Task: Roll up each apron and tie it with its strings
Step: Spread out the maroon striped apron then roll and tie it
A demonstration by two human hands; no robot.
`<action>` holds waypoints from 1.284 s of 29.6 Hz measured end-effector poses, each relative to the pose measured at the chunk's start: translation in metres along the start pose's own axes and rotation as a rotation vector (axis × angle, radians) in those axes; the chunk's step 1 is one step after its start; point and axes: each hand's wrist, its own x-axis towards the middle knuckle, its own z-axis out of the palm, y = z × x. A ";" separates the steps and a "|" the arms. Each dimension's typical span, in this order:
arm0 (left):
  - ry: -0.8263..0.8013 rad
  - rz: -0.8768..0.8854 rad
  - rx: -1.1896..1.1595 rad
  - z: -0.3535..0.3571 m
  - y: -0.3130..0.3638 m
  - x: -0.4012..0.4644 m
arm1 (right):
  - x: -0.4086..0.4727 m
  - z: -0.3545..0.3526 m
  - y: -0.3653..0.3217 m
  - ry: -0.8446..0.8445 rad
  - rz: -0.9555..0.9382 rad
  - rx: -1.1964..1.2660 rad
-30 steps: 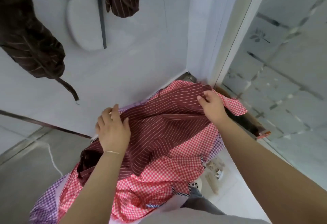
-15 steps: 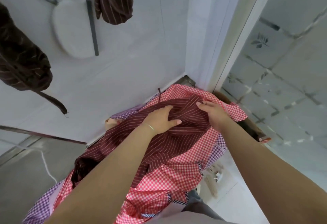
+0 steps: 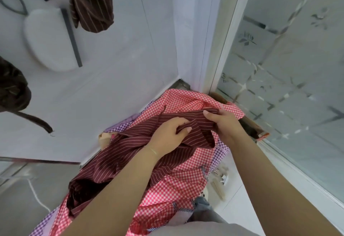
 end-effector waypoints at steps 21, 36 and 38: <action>0.534 0.424 -0.105 -0.066 0.070 -0.105 | -0.161 0.070 -0.037 -0.114 -0.704 -0.698; 0.475 0.555 0.047 -0.092 0.091 -0.148 | -0.238 0.074 -0.026 0.036 -0.772 -0.690; 0.517 0.582 0.042 -0.098 0.096 -0.153 | -0.234 0.065 -0.024 0.029 -0.682 -0.788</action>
